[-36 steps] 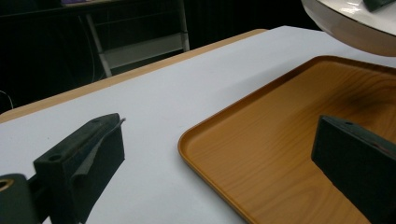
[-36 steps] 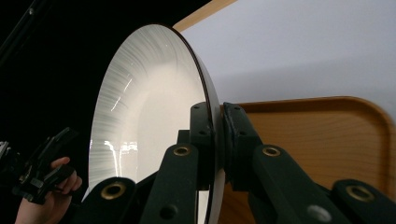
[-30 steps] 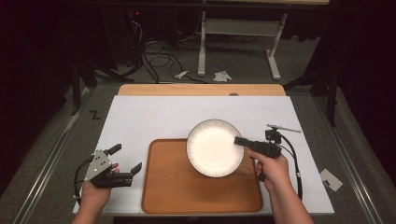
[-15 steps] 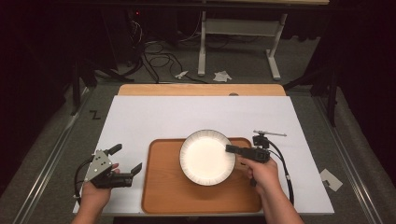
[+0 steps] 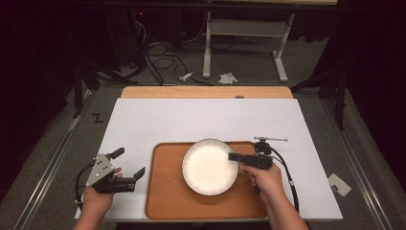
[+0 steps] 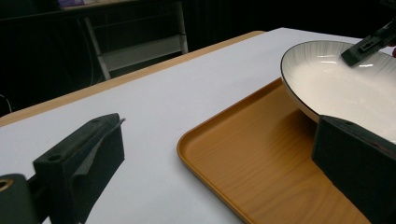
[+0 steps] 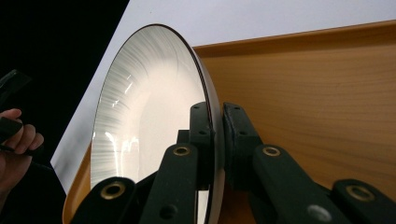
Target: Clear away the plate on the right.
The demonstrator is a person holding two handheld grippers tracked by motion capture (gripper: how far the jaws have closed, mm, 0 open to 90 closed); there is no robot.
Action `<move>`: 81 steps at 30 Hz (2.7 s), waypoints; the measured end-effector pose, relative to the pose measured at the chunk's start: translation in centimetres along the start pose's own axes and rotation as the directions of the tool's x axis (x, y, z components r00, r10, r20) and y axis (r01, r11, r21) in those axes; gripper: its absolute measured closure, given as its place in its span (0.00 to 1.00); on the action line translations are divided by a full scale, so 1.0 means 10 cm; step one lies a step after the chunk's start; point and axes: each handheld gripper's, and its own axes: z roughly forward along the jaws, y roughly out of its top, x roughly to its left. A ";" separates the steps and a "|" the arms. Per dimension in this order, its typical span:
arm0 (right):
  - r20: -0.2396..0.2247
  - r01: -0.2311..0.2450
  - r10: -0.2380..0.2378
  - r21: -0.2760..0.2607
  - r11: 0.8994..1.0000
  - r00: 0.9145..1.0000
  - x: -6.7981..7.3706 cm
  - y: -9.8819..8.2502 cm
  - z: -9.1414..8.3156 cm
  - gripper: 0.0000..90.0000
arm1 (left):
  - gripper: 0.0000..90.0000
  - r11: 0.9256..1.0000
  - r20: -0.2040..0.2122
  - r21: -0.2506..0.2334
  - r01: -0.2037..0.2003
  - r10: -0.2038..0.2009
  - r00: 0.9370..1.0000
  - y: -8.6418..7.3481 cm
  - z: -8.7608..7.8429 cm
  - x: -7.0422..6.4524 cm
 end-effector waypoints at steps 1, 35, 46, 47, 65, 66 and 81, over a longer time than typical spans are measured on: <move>0.003 0.001 -0.001 0.002 1.000 1.000 0.00 0.00 0.00 0.94 | 0.04 1.000 0.000 0.000 -0.001 0.001 1.000 0.00 0.00 0.00; 0.054 0.021 -0.024 0.052 0.998 0.998 -0.01 -0.06 0.08 0.94 | 0.03 1.000 0.004 0.005 -0.004 0.004 1.000 0.00 0.01 -0.01; 0.076 0.016 -0.021 0.070 0.997 0.997 -0.04 -0.06 0.10 0.94 | 0.03 1.000 0.008 0.013 -0.014 0.014 1.000 0.00 0.02 -0.02; 0.080 0.013 -0.019 0.075 0.997 0.997 -0.05 -0.06 0.11 0.94 | 0.03 1.000 0.008 0.013 -0.014 0.013 1.000 0.00 0.02 -0.02; 0.108 0.013 -0.024 0.096 0.995 0.994 -0.08 -0.07 0.14 0.94 | 0.03 1.000 0.009 0.014 -0.013 0.013 1.000 -0.01 0.02 -0.02; 0.109 0.013 -0.024 0.097 0.995 0.994 -0.09 -0.07 0.14 0.94 | 0.03 1.000 0.009 0.014 -0.013 0.013 1.000 0.00 0.02 -0.02; 0.115 0.035 -0.048 0.110 0.993 0.992 -0.09 -0.08 0.15 0.85 | 0.03 1.000 0.010 0.014 -0.013 0.013 1.000 0.00 0.02 -0.02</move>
